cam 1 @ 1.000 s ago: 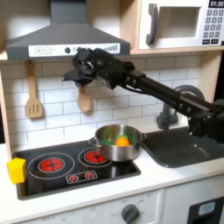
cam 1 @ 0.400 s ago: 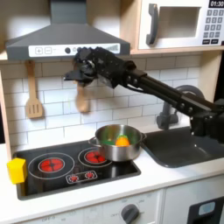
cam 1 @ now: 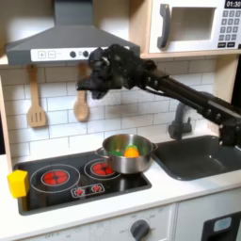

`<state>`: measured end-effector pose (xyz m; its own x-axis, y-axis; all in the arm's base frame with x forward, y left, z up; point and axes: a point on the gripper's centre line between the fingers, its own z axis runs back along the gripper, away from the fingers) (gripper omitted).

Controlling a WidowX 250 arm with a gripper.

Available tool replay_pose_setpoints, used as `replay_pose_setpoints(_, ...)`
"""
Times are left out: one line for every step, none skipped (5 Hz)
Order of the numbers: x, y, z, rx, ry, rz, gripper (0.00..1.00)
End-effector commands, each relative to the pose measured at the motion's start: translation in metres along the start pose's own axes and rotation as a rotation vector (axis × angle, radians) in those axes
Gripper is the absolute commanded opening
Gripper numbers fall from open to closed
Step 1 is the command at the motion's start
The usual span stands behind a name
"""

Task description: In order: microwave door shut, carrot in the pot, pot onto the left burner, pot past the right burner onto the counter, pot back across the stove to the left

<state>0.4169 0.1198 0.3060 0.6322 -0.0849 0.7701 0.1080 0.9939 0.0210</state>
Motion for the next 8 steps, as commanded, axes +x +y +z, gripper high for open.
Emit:
replay_pose_setpoints(-0.034, -0.019, -0.005, -0.063, 0.142, -0.006, 0.0)
replay_pose_setpoints(-0.057, -0.024, -0.015, -0.093, 0.238, 0.002, 0.0)
replay_pose_setpoints(-0.068, -0.04, -0.021, -0.135, 0.319, -0.022, 0.0)
replay_pose_setpoints(-0.072, -0.055, -0.023, -0.164, 0.368, -0.043, 0.0)
replay_pose_setpoints(-0.079, -0.061, -0.024, -0.152, 0.414, -0.055, 0.0)
replay_pose_setpoints(-0.101, -0.063, -0.032, -0.131, 0.495, -0.058, 0.0)
replay_pose_setpoints(-0.116, -0.063, -0.038, -0.124, 0.533, -0.054, 0.0)
replay_pose_setpoints(-0.128, -0.061, -0.045, -0.093, 0.578, -0.061, 0.0)
